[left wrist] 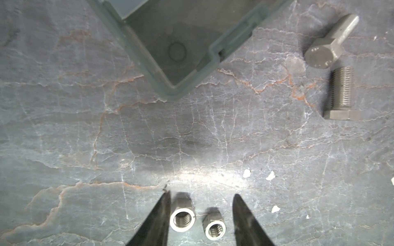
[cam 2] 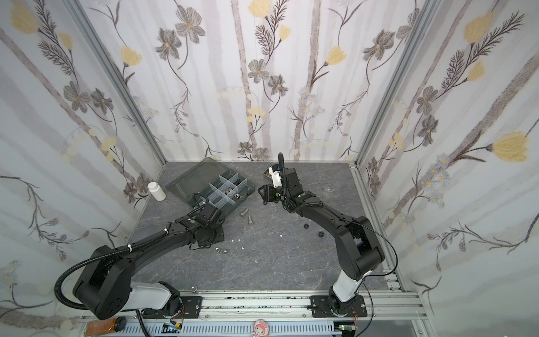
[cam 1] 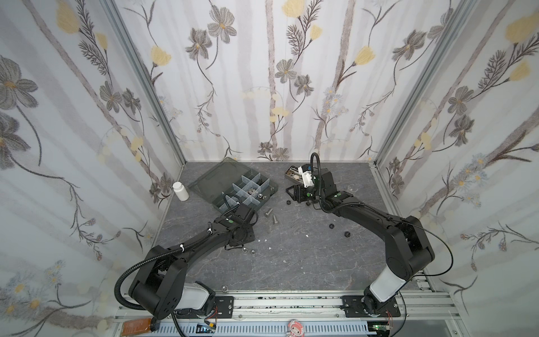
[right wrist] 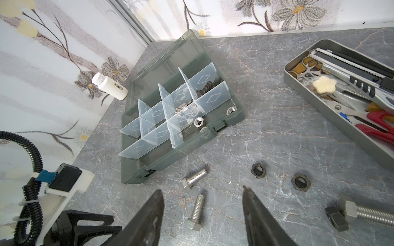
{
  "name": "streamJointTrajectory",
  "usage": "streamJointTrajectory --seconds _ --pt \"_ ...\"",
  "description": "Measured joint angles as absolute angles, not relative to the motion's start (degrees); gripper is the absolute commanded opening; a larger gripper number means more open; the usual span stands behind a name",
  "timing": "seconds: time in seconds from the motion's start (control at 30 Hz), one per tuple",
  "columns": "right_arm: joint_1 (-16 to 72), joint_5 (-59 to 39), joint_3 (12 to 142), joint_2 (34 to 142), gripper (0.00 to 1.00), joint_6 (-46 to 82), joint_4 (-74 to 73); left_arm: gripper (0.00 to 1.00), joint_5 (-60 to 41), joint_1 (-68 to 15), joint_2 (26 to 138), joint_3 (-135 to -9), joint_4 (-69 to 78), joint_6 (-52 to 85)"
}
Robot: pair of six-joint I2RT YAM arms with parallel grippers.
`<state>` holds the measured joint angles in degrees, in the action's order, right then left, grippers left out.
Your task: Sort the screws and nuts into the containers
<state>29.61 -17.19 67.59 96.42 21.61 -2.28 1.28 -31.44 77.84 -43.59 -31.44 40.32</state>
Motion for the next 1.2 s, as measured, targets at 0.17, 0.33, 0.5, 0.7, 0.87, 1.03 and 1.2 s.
streamJointTrajectory --seconds 0.17,0.33,0.5,0.7,0.87,1.03,1.2 --pt "29.6 -17.2 67.3 96.3 0.61 21.6 -2.3 0.54 1.2 -32.3 74.8 -40.6 -32.2 40.6" --pt "29.6 -17.2 67.3 96.3 0.60 22.0 -2.3 0.53 1.2 -33.1 73.9 -38.4 -32.3 41.9" --pt "29.6 -17.2 67.1 96.3 0.60 22.0 -2.4 0.53 0.4 -33.9 75.0 -38.0 -31.7 42.5" --pt "29.6 -17.2 66.7 96.3 0.60 22.0 -2.8 0.50 0.3 -34.6 76.2 -37.7 -30.9 42.7" --pt "29.6 -17.2 66.7 96.3 0.60 22.0 -3.2 0.48 0.2 -35.2 76.7 -36.7 -30.0 43.2" --pt "29.6 -17.2 66.6 96.4 0.60 22.0 -3.5 0.43 0.6 -35.3 77.6 -35.7 -29.3 43.9" --pt "29.6 -17.2 66.4 96.4 0.60 22.0 -3.6 0.37 1.5 -35.3 78.5 -36.2 -29.0 43.9"
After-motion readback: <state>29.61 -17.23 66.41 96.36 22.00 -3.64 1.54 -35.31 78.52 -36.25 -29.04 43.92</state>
